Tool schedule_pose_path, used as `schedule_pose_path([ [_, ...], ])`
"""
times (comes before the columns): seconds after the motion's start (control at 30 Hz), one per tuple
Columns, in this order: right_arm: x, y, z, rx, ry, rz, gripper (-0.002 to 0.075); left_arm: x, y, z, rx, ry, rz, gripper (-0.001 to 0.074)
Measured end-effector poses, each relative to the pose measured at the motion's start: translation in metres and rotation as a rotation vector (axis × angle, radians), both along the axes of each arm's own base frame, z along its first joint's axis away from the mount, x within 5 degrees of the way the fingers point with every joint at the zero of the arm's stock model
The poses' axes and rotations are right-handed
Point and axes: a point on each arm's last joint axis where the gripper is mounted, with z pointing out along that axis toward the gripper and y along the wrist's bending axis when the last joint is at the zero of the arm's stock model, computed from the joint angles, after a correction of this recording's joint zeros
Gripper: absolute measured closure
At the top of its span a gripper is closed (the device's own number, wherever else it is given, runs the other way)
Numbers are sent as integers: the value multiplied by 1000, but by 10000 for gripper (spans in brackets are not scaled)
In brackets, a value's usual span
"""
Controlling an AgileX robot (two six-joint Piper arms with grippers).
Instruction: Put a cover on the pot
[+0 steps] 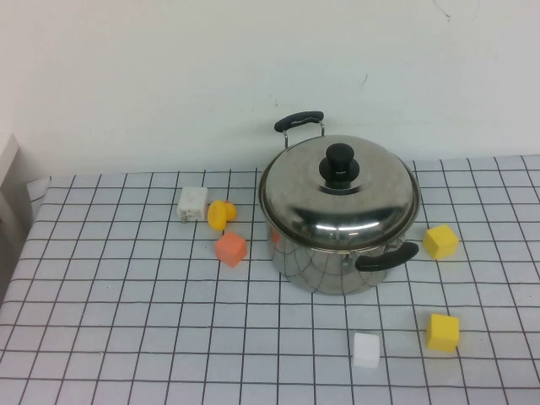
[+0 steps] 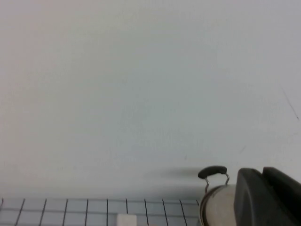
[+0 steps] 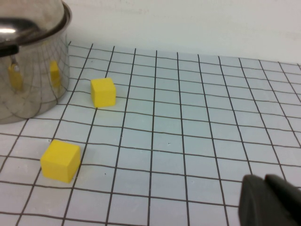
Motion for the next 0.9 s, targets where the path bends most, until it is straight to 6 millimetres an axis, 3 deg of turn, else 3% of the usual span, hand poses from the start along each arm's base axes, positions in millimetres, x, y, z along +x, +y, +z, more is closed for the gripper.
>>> schedule_pose_path([
  [0.23,0,0,0,0,0,0,717,-39,19,-47,-130,57,-26,735],
  [0.37,0,0,0,0,0,0,717,-50,24,-67,-167,79,-36,735],
  [0.9,0,0,0,0,0,0,717,-45,21,-138,-80,257,-17,735],
])
